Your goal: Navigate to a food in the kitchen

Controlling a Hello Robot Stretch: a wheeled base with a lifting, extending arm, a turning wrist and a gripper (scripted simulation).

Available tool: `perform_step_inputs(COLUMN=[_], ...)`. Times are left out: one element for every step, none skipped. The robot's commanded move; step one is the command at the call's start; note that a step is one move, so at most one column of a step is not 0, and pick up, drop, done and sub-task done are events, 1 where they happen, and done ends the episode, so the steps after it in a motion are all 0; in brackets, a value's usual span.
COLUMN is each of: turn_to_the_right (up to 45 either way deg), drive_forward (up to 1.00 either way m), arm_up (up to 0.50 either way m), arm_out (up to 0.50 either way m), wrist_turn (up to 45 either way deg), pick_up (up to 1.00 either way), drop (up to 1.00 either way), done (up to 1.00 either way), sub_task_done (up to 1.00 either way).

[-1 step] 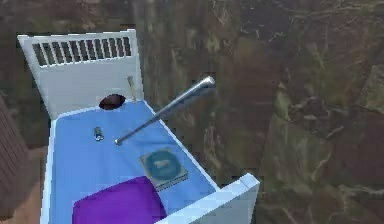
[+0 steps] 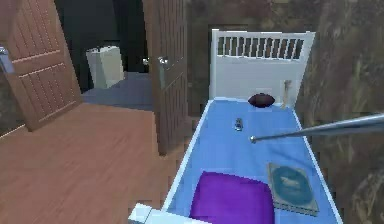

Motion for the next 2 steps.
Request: perform_step_inputs(turn_to_the_right=[-39.0,-3.0], drive_forward=[0.0,0.0], arm_up=[0.0,0.0], arm_out=[0.0,0.0], wrist_turn=[0.0,0.0], pick_up=[0.0,0.0], drop=[0.0,0.0], done=[0.0,0.0], sub_task_done=[0.0,0.0])
